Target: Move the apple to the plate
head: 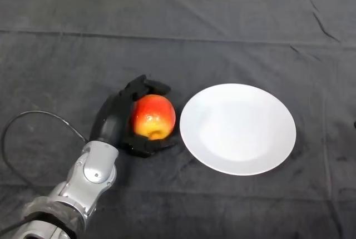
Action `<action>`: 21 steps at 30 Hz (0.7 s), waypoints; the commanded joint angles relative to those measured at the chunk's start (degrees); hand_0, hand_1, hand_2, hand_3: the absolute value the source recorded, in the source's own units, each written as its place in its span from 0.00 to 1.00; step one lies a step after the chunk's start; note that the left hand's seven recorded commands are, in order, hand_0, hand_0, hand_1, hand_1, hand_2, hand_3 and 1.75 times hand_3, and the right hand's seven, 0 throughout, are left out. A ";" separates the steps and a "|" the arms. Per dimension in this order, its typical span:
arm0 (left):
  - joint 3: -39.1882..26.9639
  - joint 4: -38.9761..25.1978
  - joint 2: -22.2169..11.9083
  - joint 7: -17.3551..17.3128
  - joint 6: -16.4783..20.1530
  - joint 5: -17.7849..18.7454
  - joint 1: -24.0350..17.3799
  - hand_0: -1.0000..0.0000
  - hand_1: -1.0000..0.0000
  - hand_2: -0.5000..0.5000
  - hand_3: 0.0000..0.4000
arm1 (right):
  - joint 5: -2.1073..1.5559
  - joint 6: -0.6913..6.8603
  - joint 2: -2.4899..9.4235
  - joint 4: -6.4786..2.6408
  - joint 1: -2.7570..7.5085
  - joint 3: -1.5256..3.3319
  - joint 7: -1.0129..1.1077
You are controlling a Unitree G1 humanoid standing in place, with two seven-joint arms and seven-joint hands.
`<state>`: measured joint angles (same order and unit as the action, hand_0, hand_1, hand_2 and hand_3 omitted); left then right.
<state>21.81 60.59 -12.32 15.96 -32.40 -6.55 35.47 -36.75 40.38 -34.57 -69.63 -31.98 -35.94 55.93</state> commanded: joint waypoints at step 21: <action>2.16 -2.31 0.02 2.27 -0.01 0.17 7.70 0.00 0.00 0.50 1.00 | 0.40 0.16 -1.03 0.43 0.66 -1.41 -0.04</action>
<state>22.18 60.84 -12.03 17.66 -32.62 -5.92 40.47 -36.75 40.38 -34.57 -69.63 -31.98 -35.94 55.93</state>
